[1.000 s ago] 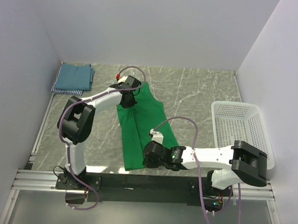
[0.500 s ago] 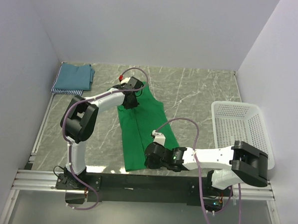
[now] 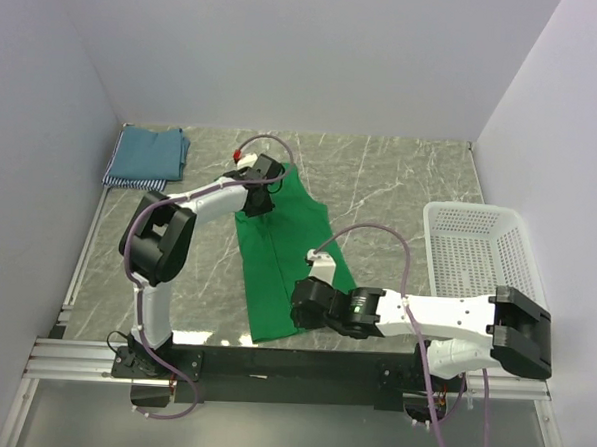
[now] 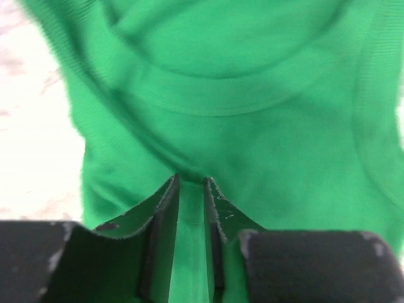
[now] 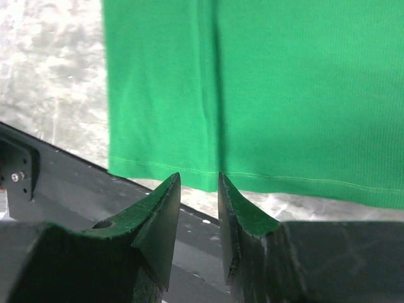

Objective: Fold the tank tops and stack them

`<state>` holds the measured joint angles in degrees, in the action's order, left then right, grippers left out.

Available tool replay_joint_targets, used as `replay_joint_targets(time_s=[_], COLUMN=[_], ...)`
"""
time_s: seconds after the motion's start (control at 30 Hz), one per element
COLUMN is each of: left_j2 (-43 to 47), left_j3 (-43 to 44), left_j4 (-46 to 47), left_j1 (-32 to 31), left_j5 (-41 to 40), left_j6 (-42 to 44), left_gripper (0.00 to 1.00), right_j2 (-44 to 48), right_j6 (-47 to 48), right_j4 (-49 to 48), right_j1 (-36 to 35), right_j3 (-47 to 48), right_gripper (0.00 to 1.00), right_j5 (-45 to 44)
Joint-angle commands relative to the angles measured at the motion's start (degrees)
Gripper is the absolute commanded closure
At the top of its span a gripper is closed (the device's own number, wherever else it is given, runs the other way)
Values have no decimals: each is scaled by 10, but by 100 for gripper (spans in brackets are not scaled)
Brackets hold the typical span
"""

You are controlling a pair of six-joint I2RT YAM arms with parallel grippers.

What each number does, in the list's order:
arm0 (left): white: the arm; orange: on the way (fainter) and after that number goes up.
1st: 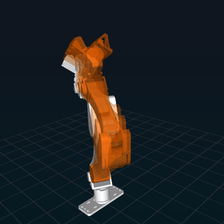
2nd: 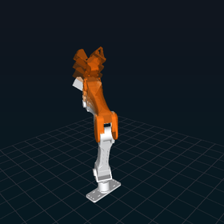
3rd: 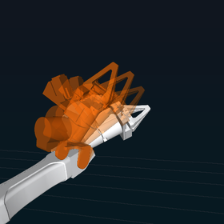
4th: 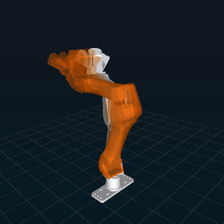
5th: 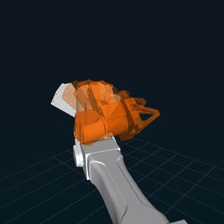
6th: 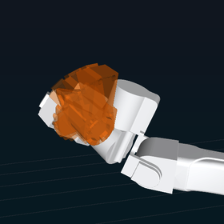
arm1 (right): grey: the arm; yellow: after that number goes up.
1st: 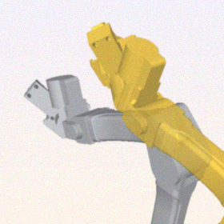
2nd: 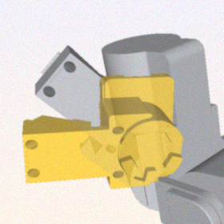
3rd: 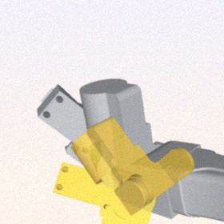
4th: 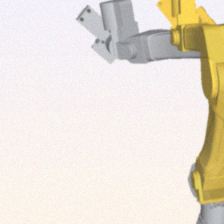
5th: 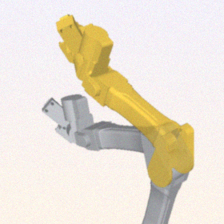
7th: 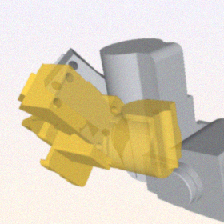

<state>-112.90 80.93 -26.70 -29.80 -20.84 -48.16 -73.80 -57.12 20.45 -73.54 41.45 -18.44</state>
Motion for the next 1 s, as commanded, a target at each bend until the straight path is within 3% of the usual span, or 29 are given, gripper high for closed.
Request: replay_joint_targets(time_s=[0.0,0.2,0.43,0.63,0.77,0.97], left_j2=[37,22,1,-33,-43,-29], left_j3=[-34,-47,-38,10,35,76], left_j4=[8,10,18,36,82,129], left_j1=[13,29,39,47,56,65], left_j5=[-30,-26,-21,5,72,149], left_j6=[-21,-20,12,82,137,192], left_gripper=[74,83,82,76,69,55], right_j2=[-26,-138,-229,-295,-337,-308], right_j6=[32,51,43,61,69,90], right_j4=[9,-2,-21,-73,-98,-175], right_j1=[-20,-37,-53,-61,-51,-32], right_j3=[48,90,115,210,272,254], right_gripper=[63,64,65,66,66,61], right_j5=[-27,-8,31,107,110,114])
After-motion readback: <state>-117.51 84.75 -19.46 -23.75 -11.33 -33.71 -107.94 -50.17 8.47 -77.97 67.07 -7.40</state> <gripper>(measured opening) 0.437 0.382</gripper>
